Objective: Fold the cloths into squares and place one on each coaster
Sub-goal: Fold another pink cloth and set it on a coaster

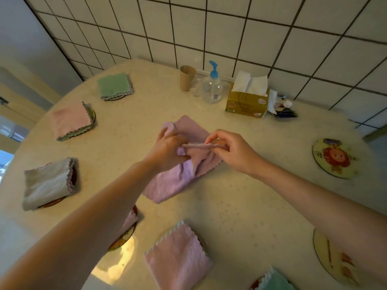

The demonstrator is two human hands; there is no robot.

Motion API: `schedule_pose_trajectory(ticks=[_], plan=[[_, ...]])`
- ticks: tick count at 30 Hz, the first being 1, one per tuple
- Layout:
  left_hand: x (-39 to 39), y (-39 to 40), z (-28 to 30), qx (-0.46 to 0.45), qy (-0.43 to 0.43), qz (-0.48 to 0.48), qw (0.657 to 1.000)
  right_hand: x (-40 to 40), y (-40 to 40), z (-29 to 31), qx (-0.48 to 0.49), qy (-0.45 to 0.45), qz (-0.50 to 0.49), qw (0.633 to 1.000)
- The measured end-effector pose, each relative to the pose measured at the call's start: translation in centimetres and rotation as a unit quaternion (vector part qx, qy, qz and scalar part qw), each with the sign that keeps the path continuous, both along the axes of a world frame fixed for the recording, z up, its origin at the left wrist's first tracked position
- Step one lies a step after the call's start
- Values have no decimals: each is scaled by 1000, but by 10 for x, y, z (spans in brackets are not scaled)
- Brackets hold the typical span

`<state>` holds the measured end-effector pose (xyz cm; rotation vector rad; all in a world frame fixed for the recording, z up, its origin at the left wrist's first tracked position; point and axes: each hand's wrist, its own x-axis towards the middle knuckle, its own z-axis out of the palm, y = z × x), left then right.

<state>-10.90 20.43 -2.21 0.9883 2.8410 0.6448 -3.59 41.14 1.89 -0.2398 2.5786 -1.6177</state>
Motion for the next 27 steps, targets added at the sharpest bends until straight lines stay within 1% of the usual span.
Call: schedule_pose_trajectory(ticks=[2, 4, 5, 7, 9, 10, 12, 14, 15, 17, 18, 20, 22, 25, 27], plan=[[4, -1, 18, -86, -50, 26, 995, 10, 16, 17, -3, 21, -15, 1000], [6, -3, 33, -166, -69, 19, 984, 17, 32, 30, 4, 36, -35, 999], [8, -1, 42, -182, -76, 12, 980, 21, 42, 35, 7, 39, -50, 998], [11, 4, 56, -178, -87, 5, 980, 25, 60, 42, 30, 34, -78, 996], [10, 17, 67, -148, -81, 9, 986, 25, 80, 44, 87, 28, -107, 990], [9, 26, 71, -130, -72, 28, 989, 25, 90, 45, 113, 33, -127, 985], [9, 50, 82, -92, -33, 58, 994, 29, 109, 51, 149, 69, -184, 969], [10, 73, 95, -37, 75, 60, 995, 35, 126, 63, 168, 126, -250, 945], [11, 82, 100, 16, 129, 59, 990, 39, 133, 70, 170, 159, -281, 931], [15, 99, 110, 115, 198, 53, 972, 52, 148, 80, 166, 214, -331, 904], [18, 105, 113, 142, 224, 44, 963, 60, 155, 81, 170, 231, -342, 895], [28, 110, 109, 149, 262, -2, 954, 81, 166, 75, 191, 250, -332, 889], [44, 106, 90, 125, 265, -66, 954, 107, 176, 55, 220, 237, -298, 898], [75, 88, 43, 57, 225, -144, 962, 150, 182, 11, 255, 149, -208, 932], [99, 76, 6, 24, 174, -183, 967, 179, 181, -23, 269, 86, -145, 948]])
